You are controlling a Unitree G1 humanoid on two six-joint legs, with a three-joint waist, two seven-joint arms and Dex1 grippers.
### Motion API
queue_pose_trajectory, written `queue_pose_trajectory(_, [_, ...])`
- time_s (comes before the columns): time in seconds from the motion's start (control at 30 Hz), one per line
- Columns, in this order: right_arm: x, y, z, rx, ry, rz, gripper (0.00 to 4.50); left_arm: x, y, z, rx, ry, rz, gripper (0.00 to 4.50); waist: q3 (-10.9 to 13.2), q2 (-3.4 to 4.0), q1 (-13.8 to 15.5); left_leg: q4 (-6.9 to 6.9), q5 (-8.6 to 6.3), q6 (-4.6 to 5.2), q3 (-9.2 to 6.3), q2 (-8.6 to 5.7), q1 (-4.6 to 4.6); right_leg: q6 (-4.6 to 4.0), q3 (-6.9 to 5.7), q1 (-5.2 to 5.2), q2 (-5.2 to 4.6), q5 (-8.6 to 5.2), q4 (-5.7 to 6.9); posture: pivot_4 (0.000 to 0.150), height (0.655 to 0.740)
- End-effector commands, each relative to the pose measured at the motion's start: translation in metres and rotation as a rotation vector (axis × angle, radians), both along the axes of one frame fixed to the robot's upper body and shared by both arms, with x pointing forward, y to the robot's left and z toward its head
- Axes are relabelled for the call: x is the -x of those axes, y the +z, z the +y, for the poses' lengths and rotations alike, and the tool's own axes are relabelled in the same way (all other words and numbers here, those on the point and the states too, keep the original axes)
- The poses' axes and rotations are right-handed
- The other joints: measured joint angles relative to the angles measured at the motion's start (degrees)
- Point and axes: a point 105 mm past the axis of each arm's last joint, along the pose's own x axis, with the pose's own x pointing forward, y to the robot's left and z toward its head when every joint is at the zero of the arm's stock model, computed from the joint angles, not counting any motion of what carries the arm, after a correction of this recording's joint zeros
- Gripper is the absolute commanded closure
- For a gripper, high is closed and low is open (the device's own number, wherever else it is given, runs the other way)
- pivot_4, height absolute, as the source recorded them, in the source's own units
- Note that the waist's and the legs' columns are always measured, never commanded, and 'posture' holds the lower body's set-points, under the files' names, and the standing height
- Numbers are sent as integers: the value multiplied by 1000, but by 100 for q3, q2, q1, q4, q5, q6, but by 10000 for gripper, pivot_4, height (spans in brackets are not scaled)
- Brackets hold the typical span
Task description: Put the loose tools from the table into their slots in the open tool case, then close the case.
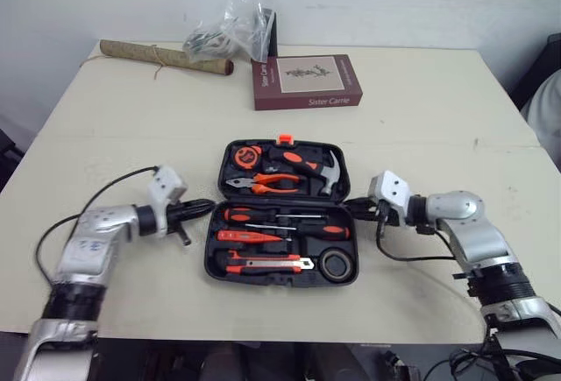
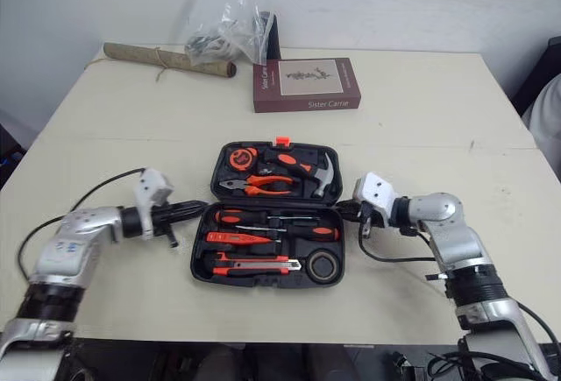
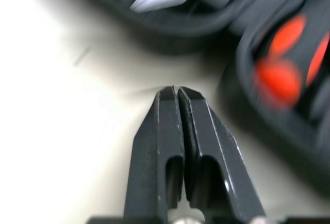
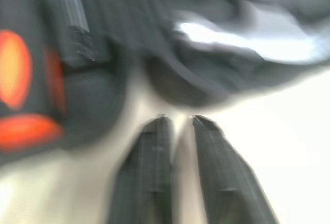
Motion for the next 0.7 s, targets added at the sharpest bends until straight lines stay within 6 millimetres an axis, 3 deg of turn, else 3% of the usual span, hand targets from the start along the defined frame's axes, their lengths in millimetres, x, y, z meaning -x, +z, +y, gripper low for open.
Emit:
queue_pose_trajectory(0.03, [4,44,-1,-159,-84,112,15287,6,44,4,59,33,-43,23615,0,0,12,-1,1,-1,-2,0,-3,0,-3,-2,-1,0,1,1500,7400])
queue_pose_trajectory(0.13, [11,63,3,-239,-167,347,126,6,84,-20,122,14,23,9653,3,-6,99,1,5,1,-10,-4,-11,0,-14,1,-10,0,1,1500,7400])
queue_pose_trajectory(0.2, [17,69,10,-248,-185,474,0,3,87,-29,117,56,137,402,3,-7,157,13,10,-1,-23,-8,-36,0,-28,-17,-13,0,5,1500,7400])
queue_pose_trajectory(0.27, [12,67,13,-202,-283,545,0,-3,85,-43,134,74,212,402,1,-3,164,20,11,0,-24,-17,-80,0,-25,-66,-16,0,31,1500,7400])
queue_pose_trajectory(0.4, [3,65,21,-157,-373,581,0,-22,72,-52,83,151,262,402,1,-3,150,8,12,1,-20,-28,-99,0,-30,-102,-28,0,40,1500,7400])
queue_pose_trajectory(0.53, [-8,54,18,-110,-463,576,0,-44,65,-67,92,168,265,402,1,-4,130,61,21,10,-14,-27,-212,0,-38,-220,-28,0,96,1500,7400])
queue_pose_trajectory(0.6, [-14,50,16,-112,-505,572,0,-49,63,-71,94,165,269,402,1,-4,109,82,29,20,-9,-36,-263,1,-41,-279,-39,1,147,1500,7400])
queue_pose_trajectory(0.7, [-21,47,15,-123,-540,566,0,-52,58,-77,106,149,287,402,1,-4,47,76,34,24,-8,-45,-267,1,-43,-289,-50,1,171,1500,7400])
